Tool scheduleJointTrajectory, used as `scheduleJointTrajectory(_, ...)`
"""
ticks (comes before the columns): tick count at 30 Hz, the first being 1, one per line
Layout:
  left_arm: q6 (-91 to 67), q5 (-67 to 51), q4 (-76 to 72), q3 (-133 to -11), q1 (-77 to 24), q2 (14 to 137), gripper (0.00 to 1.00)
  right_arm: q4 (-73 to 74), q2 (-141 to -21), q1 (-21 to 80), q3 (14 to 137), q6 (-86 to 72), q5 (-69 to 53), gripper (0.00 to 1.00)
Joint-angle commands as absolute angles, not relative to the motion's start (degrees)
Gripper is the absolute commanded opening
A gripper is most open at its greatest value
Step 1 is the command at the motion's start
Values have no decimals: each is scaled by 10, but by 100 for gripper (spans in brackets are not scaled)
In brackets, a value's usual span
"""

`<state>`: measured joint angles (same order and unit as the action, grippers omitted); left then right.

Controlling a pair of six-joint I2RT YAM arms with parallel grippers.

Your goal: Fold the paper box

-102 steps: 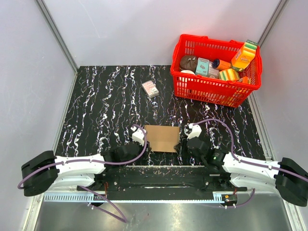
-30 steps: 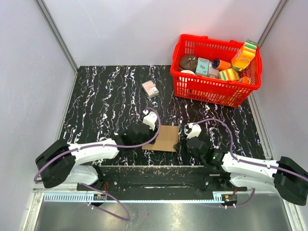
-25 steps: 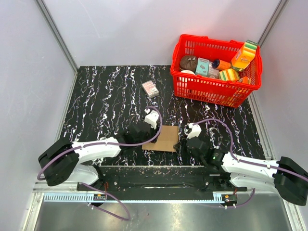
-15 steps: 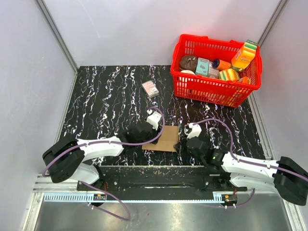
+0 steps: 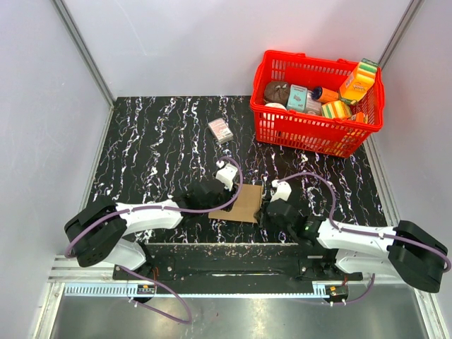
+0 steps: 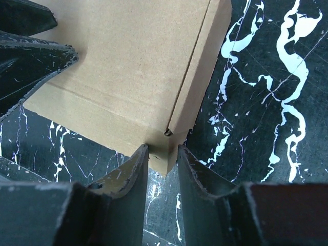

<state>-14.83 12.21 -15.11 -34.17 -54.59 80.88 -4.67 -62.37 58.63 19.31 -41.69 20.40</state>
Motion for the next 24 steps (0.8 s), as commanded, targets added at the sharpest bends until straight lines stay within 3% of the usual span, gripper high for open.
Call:
scheduleJointTrajectory(1, -153, 111, -182, -349, -543, 812, 48, -42, -628, 590, 214, -424, 232, 35)
scheduleJointTrajectory(14, -153, 106, -183, -349, -543, 817, 47, -3, -633, 590, 228, -456, 274, 42)
scheduleJointTrajectory(24, -153, 103, -185, -349, -543, 818, 47, 23, -677, 590, 250, -467, 285, 38)
